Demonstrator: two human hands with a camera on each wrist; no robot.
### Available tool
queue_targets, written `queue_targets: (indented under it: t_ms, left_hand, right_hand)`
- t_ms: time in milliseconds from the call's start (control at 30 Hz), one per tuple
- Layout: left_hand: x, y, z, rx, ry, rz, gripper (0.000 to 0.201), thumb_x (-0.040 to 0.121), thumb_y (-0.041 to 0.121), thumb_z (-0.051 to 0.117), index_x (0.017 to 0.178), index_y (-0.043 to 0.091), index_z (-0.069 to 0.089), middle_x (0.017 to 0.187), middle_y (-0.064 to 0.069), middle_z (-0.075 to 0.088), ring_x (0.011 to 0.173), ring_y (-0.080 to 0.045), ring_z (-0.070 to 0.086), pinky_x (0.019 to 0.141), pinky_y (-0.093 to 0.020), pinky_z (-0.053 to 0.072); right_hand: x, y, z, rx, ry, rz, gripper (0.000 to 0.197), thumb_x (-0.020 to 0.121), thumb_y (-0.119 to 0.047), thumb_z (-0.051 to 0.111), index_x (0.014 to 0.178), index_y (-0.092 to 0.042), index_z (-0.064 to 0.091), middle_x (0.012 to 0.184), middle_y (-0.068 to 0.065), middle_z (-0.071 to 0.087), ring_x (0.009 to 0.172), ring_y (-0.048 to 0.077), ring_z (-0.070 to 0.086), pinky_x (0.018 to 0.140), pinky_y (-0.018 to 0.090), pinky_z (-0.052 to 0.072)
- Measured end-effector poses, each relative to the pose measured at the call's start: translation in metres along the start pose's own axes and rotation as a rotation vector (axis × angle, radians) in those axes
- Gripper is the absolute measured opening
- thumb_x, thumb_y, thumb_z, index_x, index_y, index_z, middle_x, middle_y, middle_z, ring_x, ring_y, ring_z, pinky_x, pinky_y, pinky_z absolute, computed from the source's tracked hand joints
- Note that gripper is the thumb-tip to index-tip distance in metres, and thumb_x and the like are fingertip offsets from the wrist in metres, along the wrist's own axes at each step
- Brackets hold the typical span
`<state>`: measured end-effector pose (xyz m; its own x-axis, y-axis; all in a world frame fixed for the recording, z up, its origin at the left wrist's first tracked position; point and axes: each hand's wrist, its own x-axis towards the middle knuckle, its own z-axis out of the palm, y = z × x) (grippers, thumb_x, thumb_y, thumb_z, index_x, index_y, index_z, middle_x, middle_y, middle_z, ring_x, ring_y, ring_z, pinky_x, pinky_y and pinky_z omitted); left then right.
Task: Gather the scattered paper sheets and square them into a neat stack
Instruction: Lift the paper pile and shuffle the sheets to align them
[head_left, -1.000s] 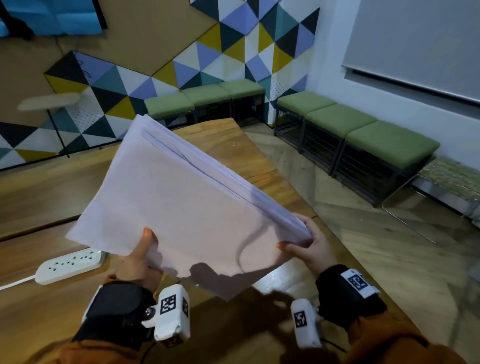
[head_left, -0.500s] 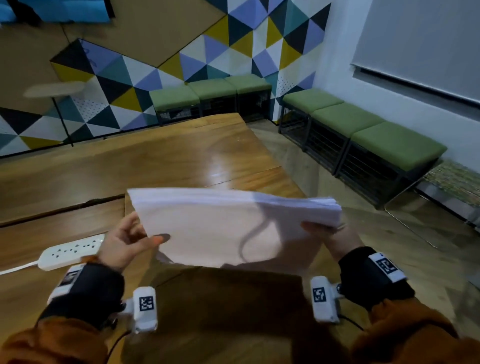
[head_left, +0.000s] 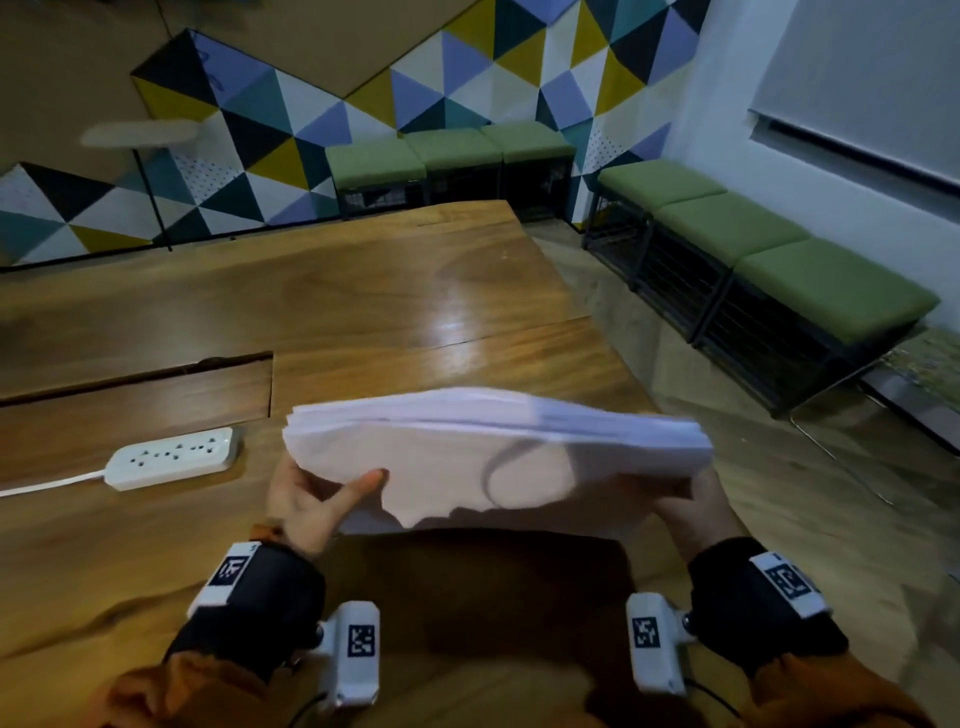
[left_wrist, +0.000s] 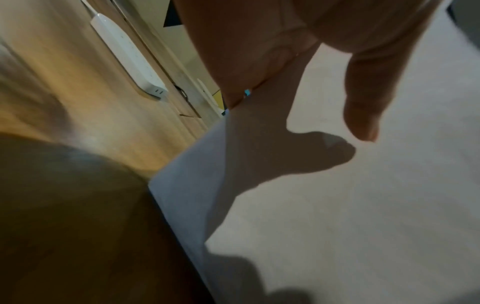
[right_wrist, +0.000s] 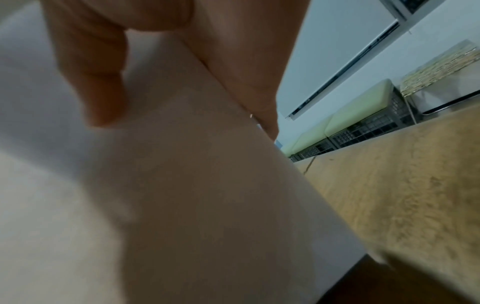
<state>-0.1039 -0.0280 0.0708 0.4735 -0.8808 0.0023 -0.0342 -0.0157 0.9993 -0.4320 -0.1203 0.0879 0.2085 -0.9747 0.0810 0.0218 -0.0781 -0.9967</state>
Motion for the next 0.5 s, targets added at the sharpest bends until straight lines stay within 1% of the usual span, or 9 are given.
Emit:
queue_targets:
  t_ms: [67, 133, 167, 233, 267, 333, 400, 433, 500]
  left_hand:
    - [-0.007, -0.003, -0.002, 0.044, -0.022, -0.005, 0.098, 0.028, 0.052, 0.087, 0.114, 0.019, 0.053, 0.109, -0.005, 0.064, 0.099, -0.009, 0.064, 0.084, -0.029, 0.056]
    - [-0.009, -0.004, -0.002, 0.067, 0.005, 0.038, 0.101, 0.026, 0.054, 0.086, 0.117, 0.032, 0.049, 0.116, -0.010, 0.060, 0.105, -0.012, 0.060, 0.091, -0.034, 0.052]
    - [-0.009, -0.002, -0.002, 0.058, 0.012, 0.063, 0.102, 0.025, 0.053, 0.085, 0.118, 0.037, 0.045, 0.114, -0.007, 0.060, 0.103, -0.008, 0.060, 0.090, -0.029, 0.053]
    - [-0.007, 0.004, -0.001, 0.003, -0.014, 0.089, 0.108, 0.029, 0.053, 0.084, 0.125, 0.035, 0.038, 0.109, -0.001, 0.061, 0.098, -0.007, 0.062, 0.086, -0.025, 0.054]
    - [-0.006, 0.007, 0.001, -0.031, -0.015, 0.090, 0.107, 0.035, 0.059, 0.080, 0.128, 0.031, 0.036, 0.111, -0.004, 0.061, 0.100, -0.015, 0.062, 0.089, -0.030, 0.052]
    - [-0.002, 0.012, 0.003, -0.125, 0.004, 0.060, 0.105, 0.038, 0.083, 0.061, 0.125, 0.029, 0.042, 0.116, -0.012, 0.057, 0.105, -0.026, 0.055, 0.093, -0.039, 0.045]
    - [0.000, 0.017, 0.007, -0.154, 0.000, -0.001, 0.089, 0.039, 0.089, 0.051, 0.110, 0.035, 0.053, 0.111, -0.008, 0.059, 0.102, -0.023, 0.055, 0.088, -0.037, 0.044]
    - [0.001, 0.019, 0.009, -0.143, 0.009, -0.006, 0.075, 0.045, 0.082, 0.056, 0.104, 0.035, 0.056, 0.103, -0.002, 0.063, 0.096, -0.017, 0.058, 0.083, -0.031, 0.047]
    - [0.003, 0.022, 0.011, -0.133, 0.022, 0.008, 0.054, 0.052, 0.061, 0.058, 0.099, 0.033, 0.057, 0.081, 0.012, 0.072, 0.079, -0.004, 0.063, 0.072, -0.017, 0.051]
  right_hand:
    - [-0.003, 0.001, 0.000, 0.019, -0.048, 0.040, 0.100, 0.036, -0.010, 0.071, 0.130, -0.017, 0.040, 0.101, -0.005, 0.065, 0.083, -0.009, 0.064, 0.068, 0.007, 0.050]
    - [-0.005, 0.001, 0.002, 0.013, -0.028, 0.069, 0.120, 0.030, -0.026, 0.079, 0.138, -0.030, 0.027, 0.123, 0.007, 0.056, 0.099, -0.002, 0.061, 0.074, 0.008, 0.049]
    - [-0.005, 0.001, 0.003, 0.020, -0.008, 0.079, 0.125, 0.025, -0.034, 0.085, 0.135, -0.038, 0.025, 0.131, 0.010, 0.050, 0.110, 0.006, 0.057, 0.080, 0.013, 0.049]
    - [-0.005, -0.002, 0.006, 0.040, 0.031, 0.105, 0.127, 0.019, -0.060, 0.084, 0.130, -0.048, 0.023, 0.138, 0.009, 0.043, 0.125, 0.022, 0.045, 0.095, 0.029, 0.042]
    - [-0.003, -0.003, 0.008, 0.056, 0.048, 0.111, 0.126, 0.019, -0.071, 0.078, 0.129, -0.050, 0.020, 0.138, 0.007, 0.041, 0.128, 0.026, 0.041, 0.102, 0.038, 0.038]
    - [-0.001, -0.004, 0.011, 0.131, 0.069, 0.121, 0.118, 0.023, -0.083, 0.067, 0.128, -0.050, 0.023, 0.142, 0.010, 0.037, 0.131, 0.030, 0.038, 0.109, 0.051, 0.030]
    - [0.000, -0.005, 0.014, 0.217, 0.088, 0.145, 0.101, 0.030, -0.084, 0.065, 0.121, -0.054, 0.035, 0.146, 0.014, 0.034, 0.132, 0.032, 0.037, 0.112, 0.055, 0.026]
    - [0.000, -0.006, 0.015, 0.230, 0.096, 0.157, 0.099, 0.031, -0.081, 0.068, 0.121, -0.053, 0.038, 0.146, 0.015, 0.035, 0.131, 0.032, 0.038, 0.112, 0.054, 0.026]
    - [0.001, -0.006, 0.016, 0.212, 0.105, 0.160, 0.114, 0.029, -0.073, 0.075, 0.132, -0.043, 0.036, 0.139, 0.014, 0.042, 0.124, 0.028, 0.045, 0.109, 0.047, 0.032]
